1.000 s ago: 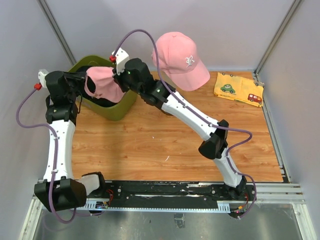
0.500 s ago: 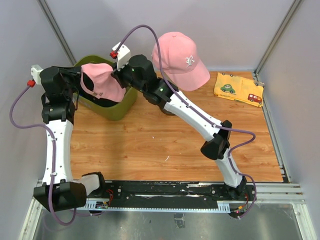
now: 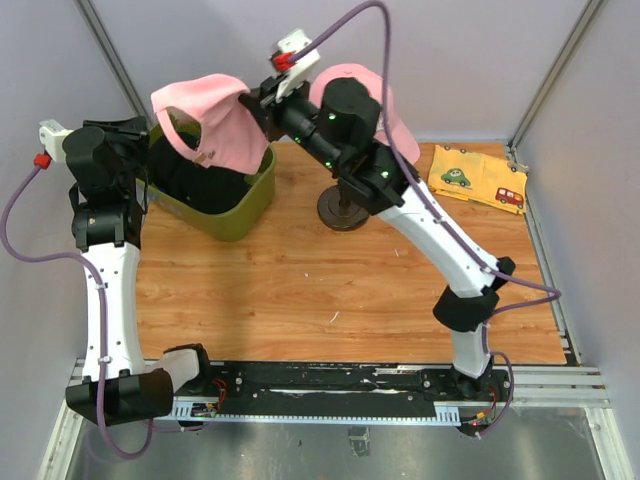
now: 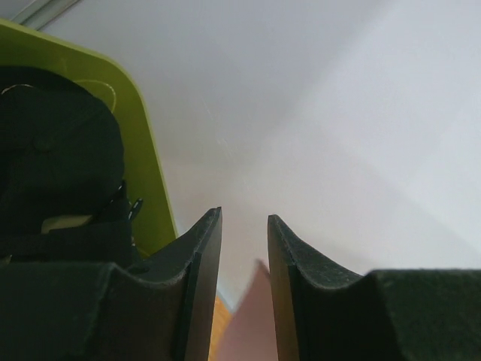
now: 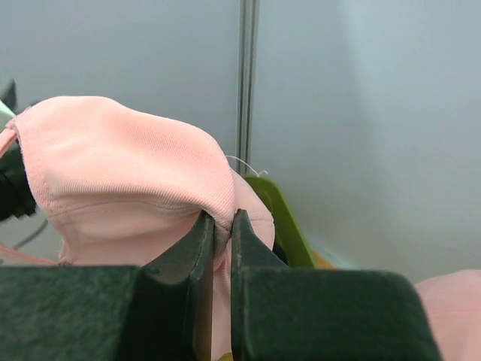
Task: Stack the hats
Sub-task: Pick up the hat from the bin, then stack the hat on the hat.
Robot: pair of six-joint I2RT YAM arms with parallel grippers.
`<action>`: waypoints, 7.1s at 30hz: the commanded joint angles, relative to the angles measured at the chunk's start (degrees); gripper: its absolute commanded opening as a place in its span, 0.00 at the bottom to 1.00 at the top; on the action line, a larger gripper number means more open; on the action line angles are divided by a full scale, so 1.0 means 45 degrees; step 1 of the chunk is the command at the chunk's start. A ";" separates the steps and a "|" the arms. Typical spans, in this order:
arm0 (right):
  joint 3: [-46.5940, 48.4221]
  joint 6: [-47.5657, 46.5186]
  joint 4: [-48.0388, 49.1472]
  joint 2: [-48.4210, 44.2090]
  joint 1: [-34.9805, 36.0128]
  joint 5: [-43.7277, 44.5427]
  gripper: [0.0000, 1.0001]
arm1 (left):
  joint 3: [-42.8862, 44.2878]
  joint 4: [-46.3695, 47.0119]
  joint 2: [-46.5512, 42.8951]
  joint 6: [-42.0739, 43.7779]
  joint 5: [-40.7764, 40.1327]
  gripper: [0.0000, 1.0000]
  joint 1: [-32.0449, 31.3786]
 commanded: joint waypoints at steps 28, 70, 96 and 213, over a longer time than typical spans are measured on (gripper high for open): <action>-0.0536 -0.8690 0.4128 -0.4794 0.0718 0.8838 0.01 | 0.4970 0.3241 0.5241 0.3494 0.3104 0.30 -0.4591; 0.1550 -0.5819 0.1595 -0.0763 -0.3503 0.9557 0.00 | 0.7305 0.7897 0.8061 0.3224 1.1118 0.34 -0.6898; 0.1406 -0.5142 0.1088 -0.0696 -0.3658 0.9087 0.00 | 0.6679 1.0546 0.8118 0.1658 1.2105 0.39 -0.6906; -1.2163 1.5161 1.1022 -0.2360 -1.2461 -0.9203 0.69 | 0.6265 0.8338 0.9677 -0.0615 1.0835 0.01 -0.4622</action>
